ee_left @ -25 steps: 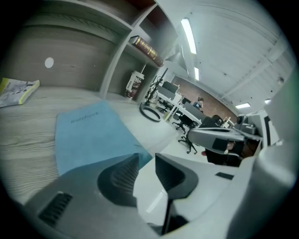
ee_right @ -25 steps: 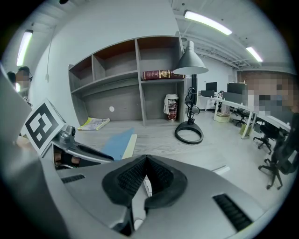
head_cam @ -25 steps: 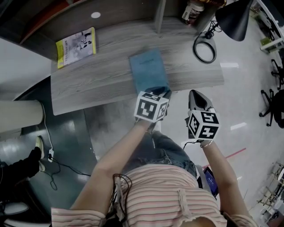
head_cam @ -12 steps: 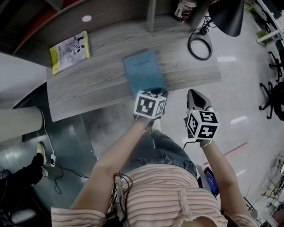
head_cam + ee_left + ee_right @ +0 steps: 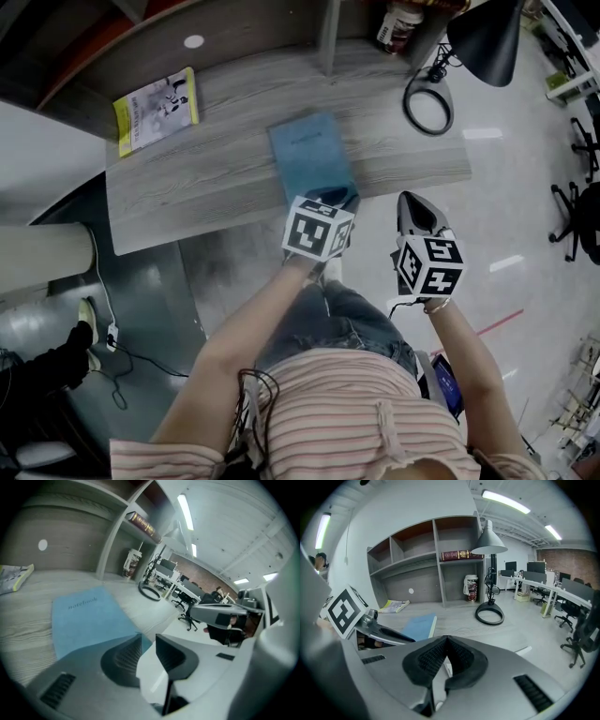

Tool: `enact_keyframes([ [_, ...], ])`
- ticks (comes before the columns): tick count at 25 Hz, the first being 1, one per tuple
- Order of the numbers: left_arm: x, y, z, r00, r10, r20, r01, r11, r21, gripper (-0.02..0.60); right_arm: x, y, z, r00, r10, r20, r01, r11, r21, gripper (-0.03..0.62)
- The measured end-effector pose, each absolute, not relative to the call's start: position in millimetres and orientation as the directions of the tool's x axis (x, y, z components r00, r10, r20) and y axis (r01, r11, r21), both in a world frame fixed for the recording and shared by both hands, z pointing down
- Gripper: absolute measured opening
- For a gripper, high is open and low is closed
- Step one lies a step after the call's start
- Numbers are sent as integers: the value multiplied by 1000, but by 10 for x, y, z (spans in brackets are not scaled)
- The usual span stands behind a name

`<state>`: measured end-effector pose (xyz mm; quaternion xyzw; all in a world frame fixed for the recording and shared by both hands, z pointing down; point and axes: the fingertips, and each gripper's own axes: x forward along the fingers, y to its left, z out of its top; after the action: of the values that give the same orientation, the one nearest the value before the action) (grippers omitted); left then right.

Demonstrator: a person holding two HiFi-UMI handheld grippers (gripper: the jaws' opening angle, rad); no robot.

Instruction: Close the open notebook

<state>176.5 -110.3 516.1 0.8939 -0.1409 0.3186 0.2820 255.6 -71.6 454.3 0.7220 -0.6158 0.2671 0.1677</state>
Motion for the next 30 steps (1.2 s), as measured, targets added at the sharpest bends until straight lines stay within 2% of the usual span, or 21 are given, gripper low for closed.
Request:
enact_keyframes([
  [10,1515,-1428,4403,830,-255,497,-442,-843,306,14,2344,-1027,4138,22,-872,489,-987,-97,-129,8],
  [22,693,-1822,3688,771,-543,333,-625,-746,231,11,1781,-1376,3645,-158,-924,350,-980,105,-167,7],
  [30,232,-1885,3344,702,-664,256,-711,-673,202,11,1485,-1488,3356,-248,-931,269,-964,209,-166,7],
])
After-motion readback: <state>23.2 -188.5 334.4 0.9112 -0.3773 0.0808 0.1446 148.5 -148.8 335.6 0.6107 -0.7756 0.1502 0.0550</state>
